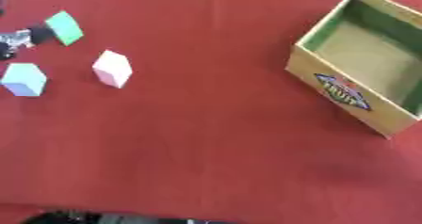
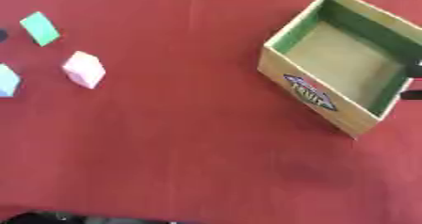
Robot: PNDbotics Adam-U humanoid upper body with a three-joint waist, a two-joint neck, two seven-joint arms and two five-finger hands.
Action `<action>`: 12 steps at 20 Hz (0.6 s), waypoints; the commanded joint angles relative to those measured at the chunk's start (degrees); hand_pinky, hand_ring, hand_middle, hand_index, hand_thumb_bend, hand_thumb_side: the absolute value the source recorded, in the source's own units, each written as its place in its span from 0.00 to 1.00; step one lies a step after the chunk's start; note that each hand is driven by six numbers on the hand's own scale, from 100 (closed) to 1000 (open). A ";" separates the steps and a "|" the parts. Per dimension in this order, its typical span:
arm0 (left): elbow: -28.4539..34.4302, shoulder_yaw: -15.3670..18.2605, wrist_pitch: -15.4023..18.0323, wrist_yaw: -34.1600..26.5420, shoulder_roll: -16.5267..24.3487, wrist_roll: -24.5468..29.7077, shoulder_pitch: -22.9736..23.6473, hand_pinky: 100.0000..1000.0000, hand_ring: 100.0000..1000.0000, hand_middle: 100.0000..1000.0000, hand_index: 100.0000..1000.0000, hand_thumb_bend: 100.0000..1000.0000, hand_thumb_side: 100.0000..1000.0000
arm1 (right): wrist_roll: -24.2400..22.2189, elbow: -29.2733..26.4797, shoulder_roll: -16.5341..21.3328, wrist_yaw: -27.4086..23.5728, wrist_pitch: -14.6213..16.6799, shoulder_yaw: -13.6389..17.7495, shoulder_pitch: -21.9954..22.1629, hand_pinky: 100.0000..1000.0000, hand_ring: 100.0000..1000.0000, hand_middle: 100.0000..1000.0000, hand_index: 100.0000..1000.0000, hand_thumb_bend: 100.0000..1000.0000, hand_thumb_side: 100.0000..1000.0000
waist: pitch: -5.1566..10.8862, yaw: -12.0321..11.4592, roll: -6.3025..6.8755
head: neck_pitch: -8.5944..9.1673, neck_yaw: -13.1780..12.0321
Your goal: Pick up the objects with one hand, pass them to the other hand, and then place them into the box on the other side of the table.
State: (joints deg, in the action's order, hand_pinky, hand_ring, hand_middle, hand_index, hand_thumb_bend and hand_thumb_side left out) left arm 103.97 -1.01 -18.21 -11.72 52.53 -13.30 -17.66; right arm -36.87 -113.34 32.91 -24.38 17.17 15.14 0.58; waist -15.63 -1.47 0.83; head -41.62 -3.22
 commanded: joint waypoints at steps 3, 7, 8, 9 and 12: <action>-3.76 -1.56 -4.39 11.93 12.20 23.42 -5.08 0.83 0.75 0.68 0.83 0.87 0.00 | -0.05 -1.25 1.32 1.02 0.67 0.79 0.49 0.83 1.00 0.83 0.92 0.00 0.41 | 1.11 -0.15 0.24 | 0.71 0.02; -8.17 -2.81 -3.91 25.35 14.02 38.25 -9.06 0.84 0.80 0.74 0.79 0.77 0.00 | 0.10 -1.25 1.33 1.56 1.10 0.70 0.98 0.83 1.00 0.83 0.92 0.00 0.40 | 1.33 -0.01 0.32 | 0.52 -0.21; -9.17 -3.27 -3.49 28.37 14.09 41.18 -9.98 0.85 0.80 0.74 0.78 0.77 0.00 | 0.13 -1.25 1.32 1.63 1.15 0.67 1.04 0.83 1.00 0.83 0.92 0.00 0.40 | 1.38 0.05 0.32 | 0.51 -0.27; -10.21 -3.73 -3.00 31.24 14.02 43.83 -10.94 0.85 0.81 0.75 0.77 0.78 0.00 | 0.14 -1.25 1.29 1.70 1.17 0.64 1.08 0.83 1.00 0.83 0.92 0.00 0.40 | 1.41 0.11 0.33 | 0.56 -0.35; -12.97 -4.91 -1.22 38.86 13.45 49.47 -13.43 0.85 0.82 0.78 0.75 0.77 0.00 | 0.14 -1.25 1.13 1.97 1.07 0.62 1.20 0.83 1.00 0.83 0.92 0.00 0.40 | 1.47 0.26 0.37 | 0.66 -0.53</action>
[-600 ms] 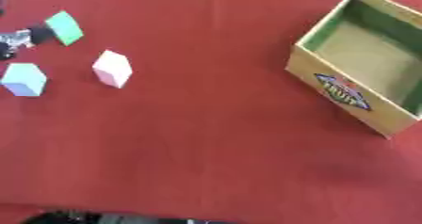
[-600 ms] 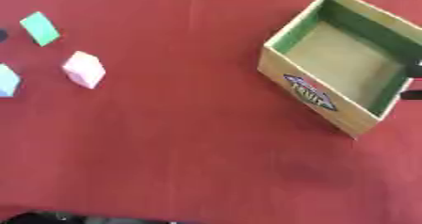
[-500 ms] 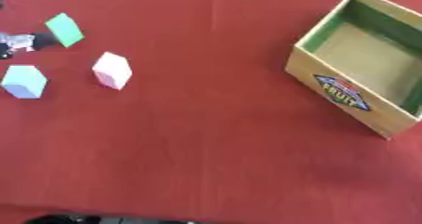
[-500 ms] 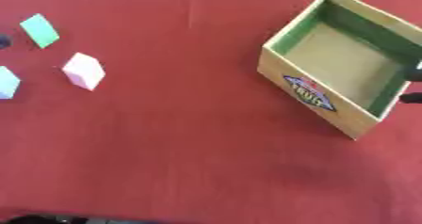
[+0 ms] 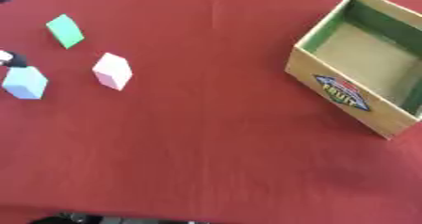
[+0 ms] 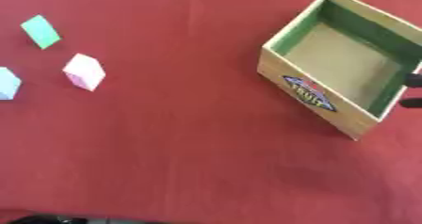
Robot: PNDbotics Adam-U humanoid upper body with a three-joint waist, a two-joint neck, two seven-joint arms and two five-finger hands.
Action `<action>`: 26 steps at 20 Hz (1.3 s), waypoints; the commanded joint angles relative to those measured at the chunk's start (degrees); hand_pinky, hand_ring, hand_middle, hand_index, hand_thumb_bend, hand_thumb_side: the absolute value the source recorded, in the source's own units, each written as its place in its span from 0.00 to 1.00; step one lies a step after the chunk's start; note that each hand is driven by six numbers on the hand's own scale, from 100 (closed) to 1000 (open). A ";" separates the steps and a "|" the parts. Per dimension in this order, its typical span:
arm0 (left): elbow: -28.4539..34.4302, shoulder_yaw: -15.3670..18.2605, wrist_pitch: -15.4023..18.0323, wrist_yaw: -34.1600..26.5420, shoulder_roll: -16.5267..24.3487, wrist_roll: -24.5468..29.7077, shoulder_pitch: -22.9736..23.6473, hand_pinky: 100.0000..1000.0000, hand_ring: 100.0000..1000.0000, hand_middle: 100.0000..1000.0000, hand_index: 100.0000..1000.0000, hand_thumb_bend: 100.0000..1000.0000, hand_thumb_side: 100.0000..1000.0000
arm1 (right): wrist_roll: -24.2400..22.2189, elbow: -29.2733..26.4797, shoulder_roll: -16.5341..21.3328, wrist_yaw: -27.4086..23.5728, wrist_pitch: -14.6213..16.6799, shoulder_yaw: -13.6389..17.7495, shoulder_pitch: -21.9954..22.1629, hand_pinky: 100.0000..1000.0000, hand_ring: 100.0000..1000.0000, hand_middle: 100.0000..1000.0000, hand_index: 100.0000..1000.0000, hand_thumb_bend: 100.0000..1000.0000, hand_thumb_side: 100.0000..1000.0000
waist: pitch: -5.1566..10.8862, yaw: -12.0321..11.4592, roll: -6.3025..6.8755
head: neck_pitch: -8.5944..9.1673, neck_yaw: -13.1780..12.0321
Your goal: Pick up the objects with one hand, pass them to the other hand, and then place them into the box on the other side of the table.
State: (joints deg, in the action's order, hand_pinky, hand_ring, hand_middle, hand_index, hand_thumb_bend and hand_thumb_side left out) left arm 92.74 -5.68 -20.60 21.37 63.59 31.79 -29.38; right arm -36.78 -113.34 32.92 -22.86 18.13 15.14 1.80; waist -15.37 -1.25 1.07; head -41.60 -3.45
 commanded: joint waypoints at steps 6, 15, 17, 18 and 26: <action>-7.39 -2.55 5.45 17.41 -0.14 8.45 -6.37 0.83 0.81 0.77 0.72 0.71 0.00 | 0.00 -1.25 0.94 0.69 -0.05 0.55 0.07 0.83 1.00 0.83 0.92 0.00 0.40 | 1.37 0.24 0.13 | 0.71 -0.78; -15.15 -5.59 10.13 23.57 -4.42 9.83 -11.44 0.83 0.81 0.78 0.71 0.72 0.00 | -0.26 -1.18 0.16 1.19 -0.38 0.53 -0.20 0.83 1.00 0.83 0.92 0.00 0.40 | 0.91 0.64 -0.22 | 1.44 -1.51; -16.23 -6.10 10.99 24.73 -5.17 9.82 -12.14 0.83 0.80 0.78 0.72 0.72 0.00 | -0.34 -1.15 -0.08 1.32 -0.49 0.51 -0.33 0.83 1.00 0.83 0.92 0.00 0.39 | 0.75 0.71 -0.35 | 1.67 -1.92; -16.65 -6.21 11.34 25.12 -5.51 9.74 -12.44 0.83 0.80 0.78 0.72 0.72 0.00 | -0.40 -1.12 -0.22 1.42 -0.54 0.50 -0.39 0.83 1.00 0.83 0.92 0.00 0.39 | 0.67 0.73 -0.41 | 1.83 -2.18; -18.83 -6.54 12.73 25.94 -6.69 9.79 -13.82 0.83 0.81 0.78 0.72 0.72 0.00 | -0.88 -0.89 -1.23 2.29 -0.98 0.38 -0.86 0.83 1.00 0.83 0.92 0.00 0.39 | -0.01 0.77 -0.83 | 3.18 -3.63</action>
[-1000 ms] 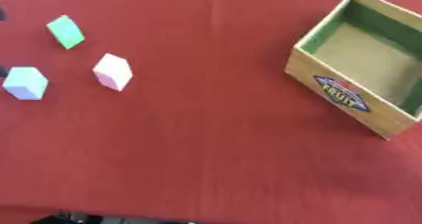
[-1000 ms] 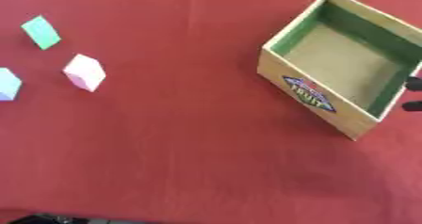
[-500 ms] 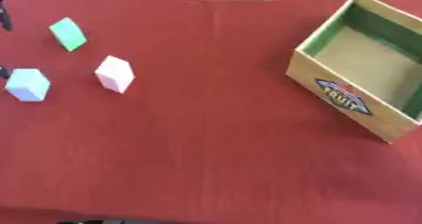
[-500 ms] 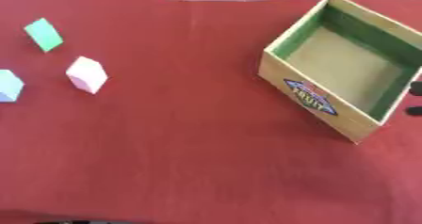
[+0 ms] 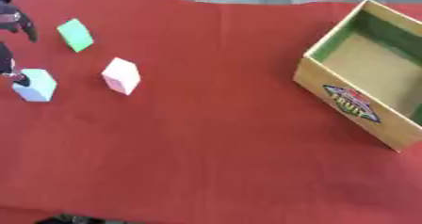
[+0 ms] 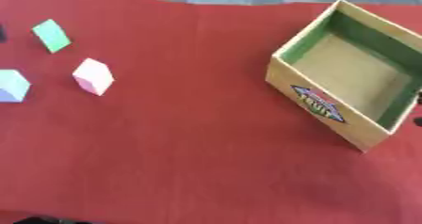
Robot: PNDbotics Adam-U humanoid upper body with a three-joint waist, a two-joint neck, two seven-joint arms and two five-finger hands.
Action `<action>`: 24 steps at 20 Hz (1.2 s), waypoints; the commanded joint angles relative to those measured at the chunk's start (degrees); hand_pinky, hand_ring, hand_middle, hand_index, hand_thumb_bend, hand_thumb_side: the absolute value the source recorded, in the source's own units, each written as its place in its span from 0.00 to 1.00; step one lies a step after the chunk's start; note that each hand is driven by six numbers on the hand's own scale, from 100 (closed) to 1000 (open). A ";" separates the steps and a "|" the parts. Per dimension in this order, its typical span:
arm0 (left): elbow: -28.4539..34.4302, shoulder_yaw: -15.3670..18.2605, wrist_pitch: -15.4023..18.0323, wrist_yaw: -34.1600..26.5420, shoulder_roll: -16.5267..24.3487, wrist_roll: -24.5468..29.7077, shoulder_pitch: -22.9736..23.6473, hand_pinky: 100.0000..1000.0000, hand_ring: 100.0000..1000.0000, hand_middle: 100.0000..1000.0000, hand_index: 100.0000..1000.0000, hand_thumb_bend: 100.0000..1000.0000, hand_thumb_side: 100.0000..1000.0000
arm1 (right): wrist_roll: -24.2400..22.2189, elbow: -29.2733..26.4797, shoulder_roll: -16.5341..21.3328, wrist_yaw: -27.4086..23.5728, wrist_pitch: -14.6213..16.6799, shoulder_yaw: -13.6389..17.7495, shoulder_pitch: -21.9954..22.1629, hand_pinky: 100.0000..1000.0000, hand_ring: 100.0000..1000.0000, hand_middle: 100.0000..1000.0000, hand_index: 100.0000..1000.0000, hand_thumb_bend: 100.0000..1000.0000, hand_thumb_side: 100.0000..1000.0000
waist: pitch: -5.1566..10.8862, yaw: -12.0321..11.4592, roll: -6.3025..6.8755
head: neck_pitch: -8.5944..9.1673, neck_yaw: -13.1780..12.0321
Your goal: Pick up the objects with one hand, pass them to the other hand, and then place them into the box on the other side of the table.
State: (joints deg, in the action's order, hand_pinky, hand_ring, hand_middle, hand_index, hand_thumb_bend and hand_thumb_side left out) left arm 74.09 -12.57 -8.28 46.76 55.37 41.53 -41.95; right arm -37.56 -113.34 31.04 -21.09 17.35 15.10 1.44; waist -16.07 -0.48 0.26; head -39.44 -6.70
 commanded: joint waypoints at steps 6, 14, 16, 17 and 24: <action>-1.68 0.48 0.51 0.74 1.19 1.10 -1.51 0.83 0.82 0.79 0.72 0.72 0.00 | -0.37 -0.77 -0.19 1.29 -0.52 0.40 -0.96 0.83 1.00 0.83 0.93 0.00 0.38 | -0.03 0.28 -0.26 | 1.73 -0.33; -3.81 1.02 0.40 2.44 1.08 2.30 -1.56 0.84 0.84 0.81 0.74 0.73 0.00 | -0.66 -0.68 -1.10 2.27 -1.03 0.38 -1.62 0.83 1.00 0.83 0.93 0.00 0.38 | -1.02 0.99 -0.25 | 2.95 0.29; -4.60 1.37 0.44 3.27 1.00 2.44 -1.58 0.84 0.84 0.82 0.74 0.73 0.00 | -0.75 -0.66 -1.37 2.55 -1.21 0.38 -1.83 0.83 1.00 0.83 0.93 0.00 0.38 | -1.31 1.18 -0.25 | 3.28 0.45; -5.04 1.55 0.45 3.64 0.94 2.46 -1.59 0.84 0.84 0.81 0.74 0.73 0.00 | -0.79 -0.66 -1.49 2.69 -1.27 0.38 -1.91 0.83 1.00 0.83 0.93 0.00 0.37 | -1.44 1.29 -0.26 | 3.43 0.46; -7.58 2.17 0.86 3.55 0.23 2.92 -1.66 0.84 0.84 0.81 0.74 0.74 0.00 | -0.86 -0.57 -2.38 3.64 -1.36 0.35 -1.98 0.83 1.00 0.83 0.93 0.00 0.38 | -1.94 1.82 -0.53 | 3.83 -0.01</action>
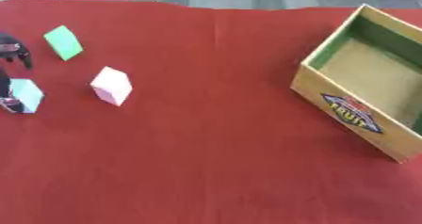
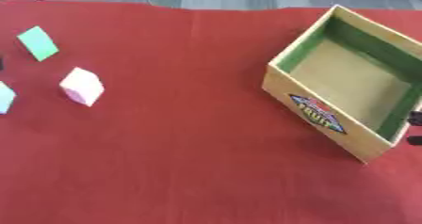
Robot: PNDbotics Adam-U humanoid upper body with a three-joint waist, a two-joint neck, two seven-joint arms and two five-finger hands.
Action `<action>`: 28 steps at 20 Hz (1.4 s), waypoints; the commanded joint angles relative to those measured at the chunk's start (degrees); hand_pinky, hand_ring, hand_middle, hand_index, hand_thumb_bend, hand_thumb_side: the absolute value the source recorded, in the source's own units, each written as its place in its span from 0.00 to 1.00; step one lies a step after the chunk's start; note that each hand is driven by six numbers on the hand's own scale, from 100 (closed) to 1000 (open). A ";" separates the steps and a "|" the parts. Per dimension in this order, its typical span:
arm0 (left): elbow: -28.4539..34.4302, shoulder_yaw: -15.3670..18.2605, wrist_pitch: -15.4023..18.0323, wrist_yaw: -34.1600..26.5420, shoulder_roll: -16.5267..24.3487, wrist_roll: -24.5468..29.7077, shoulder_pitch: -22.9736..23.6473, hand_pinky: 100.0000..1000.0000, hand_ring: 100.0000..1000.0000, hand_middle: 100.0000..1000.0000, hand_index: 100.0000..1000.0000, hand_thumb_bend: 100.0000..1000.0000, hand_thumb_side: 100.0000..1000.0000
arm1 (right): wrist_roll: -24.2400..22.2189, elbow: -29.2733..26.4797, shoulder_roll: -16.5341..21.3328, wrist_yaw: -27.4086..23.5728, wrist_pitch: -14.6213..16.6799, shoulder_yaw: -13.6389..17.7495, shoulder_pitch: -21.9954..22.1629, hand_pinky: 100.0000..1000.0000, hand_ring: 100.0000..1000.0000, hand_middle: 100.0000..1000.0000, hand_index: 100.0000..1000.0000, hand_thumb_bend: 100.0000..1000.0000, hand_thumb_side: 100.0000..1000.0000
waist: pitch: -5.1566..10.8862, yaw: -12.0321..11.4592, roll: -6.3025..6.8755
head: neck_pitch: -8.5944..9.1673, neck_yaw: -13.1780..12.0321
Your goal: Pick up the objects with one hand, pass them to the other hand, and then place them into the box on the other side of the table.
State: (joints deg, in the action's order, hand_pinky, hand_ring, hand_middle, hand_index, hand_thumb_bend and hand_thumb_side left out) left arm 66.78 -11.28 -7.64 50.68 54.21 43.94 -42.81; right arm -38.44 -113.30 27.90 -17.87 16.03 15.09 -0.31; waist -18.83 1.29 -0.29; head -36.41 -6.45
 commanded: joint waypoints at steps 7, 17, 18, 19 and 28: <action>1.02 0.90 -0.27 -1.56 2.76 4.10 -0.33 0.85 0.85 0.81 0.73 0.73 0.00 | 0.03 -0.46 0.38 1.13 -0.02 0.40 -0.03 0.83 1.00 0.83 0.93 0.00 0.38 | 0.77 -0.07 -0.01 | 0.69 -0.54; -1.41 2.49 -0.53 3.08 2.90 2.17 -0.36 0.85 0.85 0.80 0.72 0.71 0.00 | 0.14 -0.36 -0.15 1.64 0.01 0.51 0.29 0.83 1.00 0.82 0.92 0.00 0.38 | 0.79 0.20 -0.11 | 0.97 -0.97; -1.69 2.49 -0.44 3.17 2.81 2.18 -0.38 0.84 0.85 0.80 0.72 0.71 0.00 | 0.14 -0.39 -0.18 1.63 0.01 0.50 0.27 0.83 1.00 0.82 0.92 0.00 0.38 | 0.78 0.23 -0.11 | 0.99 -1.00; -1.89 2.49 -0.38 3.25 2.73 2.21 -0.39 0.84 0.85 0.80 0.72 0.71 0.00 | 0.15 -0.43 -0.20 1.62 -0.01 0.50 0.26 0.83 1.00 0.82 0.92 0.00 0.38 | 0.77 0.25 -0.11 | 1.01 -1.02; -2.77 2.32 0.07 3.03 1.94 2.14 -0.48 0.83 0.83 0.76 0.67 0.64 0.00 | 0.17 -0.39 -0.55 1.76 -0.12 0.58 0.27 0.84 1.00 0.82 0.92 0.00 0.38 | 0.72 0.41 -0.28 | 0.96 -1.26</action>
State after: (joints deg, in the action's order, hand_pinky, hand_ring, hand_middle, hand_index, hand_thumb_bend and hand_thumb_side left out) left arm 63.83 -9.70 -7.76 53.56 54.40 46.13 -42.44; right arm -38.38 -113.24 26.56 -16.38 16.02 15.09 0.04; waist -18.87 1.66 -0.70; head -36.08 -7.50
